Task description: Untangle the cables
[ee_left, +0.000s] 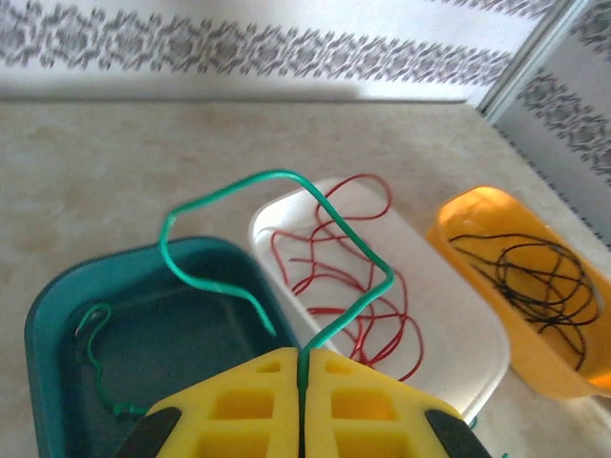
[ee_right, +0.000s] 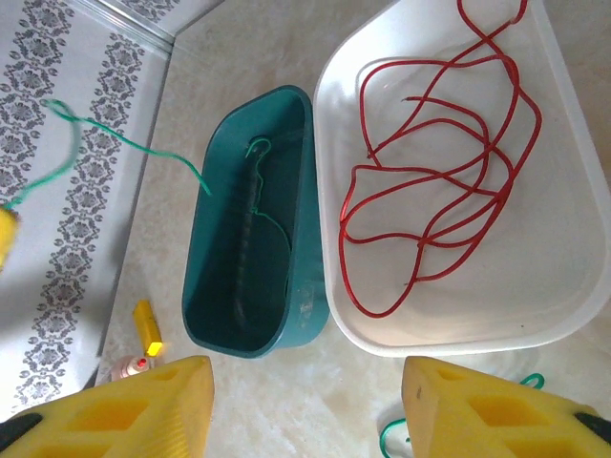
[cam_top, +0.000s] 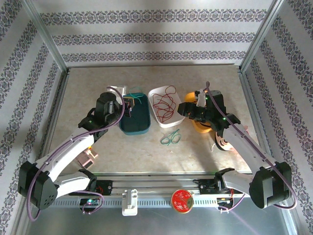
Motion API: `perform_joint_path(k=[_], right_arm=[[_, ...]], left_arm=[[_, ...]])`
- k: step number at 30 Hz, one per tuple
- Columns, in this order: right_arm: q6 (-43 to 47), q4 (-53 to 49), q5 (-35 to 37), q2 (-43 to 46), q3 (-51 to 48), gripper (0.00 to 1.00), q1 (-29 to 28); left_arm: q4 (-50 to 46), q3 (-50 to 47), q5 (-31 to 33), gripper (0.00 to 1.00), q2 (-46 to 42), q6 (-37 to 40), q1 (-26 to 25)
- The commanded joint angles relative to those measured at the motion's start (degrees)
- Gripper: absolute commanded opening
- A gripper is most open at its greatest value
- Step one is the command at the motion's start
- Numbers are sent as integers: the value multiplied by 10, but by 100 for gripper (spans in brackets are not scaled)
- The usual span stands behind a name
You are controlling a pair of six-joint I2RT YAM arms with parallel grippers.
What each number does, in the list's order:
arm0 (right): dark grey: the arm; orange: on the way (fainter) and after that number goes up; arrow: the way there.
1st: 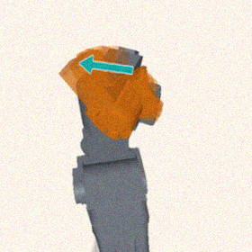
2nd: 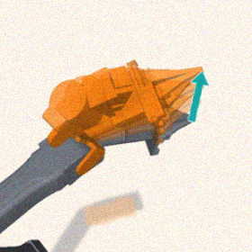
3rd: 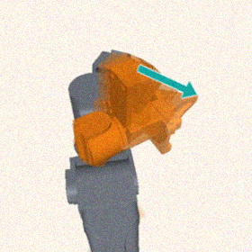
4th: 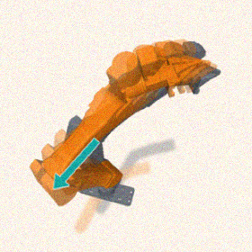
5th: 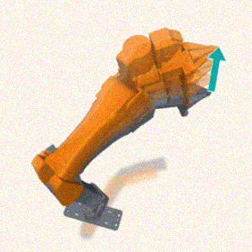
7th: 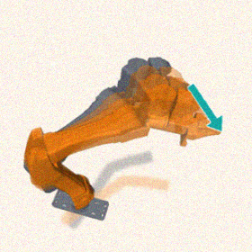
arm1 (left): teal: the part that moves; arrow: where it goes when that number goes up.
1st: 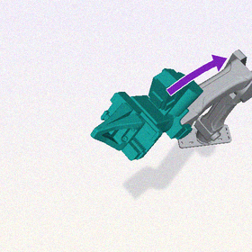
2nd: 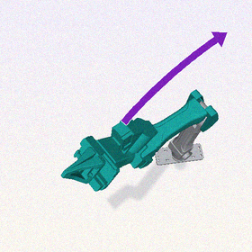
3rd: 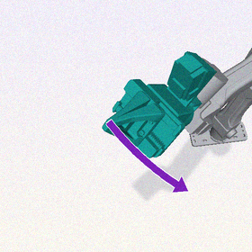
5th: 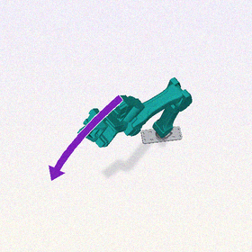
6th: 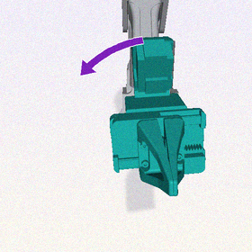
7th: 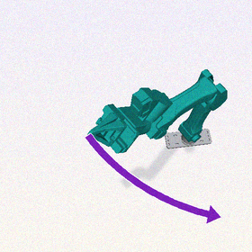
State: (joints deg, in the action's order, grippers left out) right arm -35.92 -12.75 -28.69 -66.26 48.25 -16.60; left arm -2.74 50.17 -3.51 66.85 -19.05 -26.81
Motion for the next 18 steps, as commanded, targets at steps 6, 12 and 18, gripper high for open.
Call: perform_joint_path(k=[6,12,18], right_arm=[[6,-5,3,7,-6,55,3],[53,-59,19,4,9,56,-13],[105,-138,76,-17,3,56,-52]], left_arm=[[37,-36,-29,0,106,-70,18],[27,-22,-5,64,133,-69,24],[27,-23,27,100,61,-41,23]])
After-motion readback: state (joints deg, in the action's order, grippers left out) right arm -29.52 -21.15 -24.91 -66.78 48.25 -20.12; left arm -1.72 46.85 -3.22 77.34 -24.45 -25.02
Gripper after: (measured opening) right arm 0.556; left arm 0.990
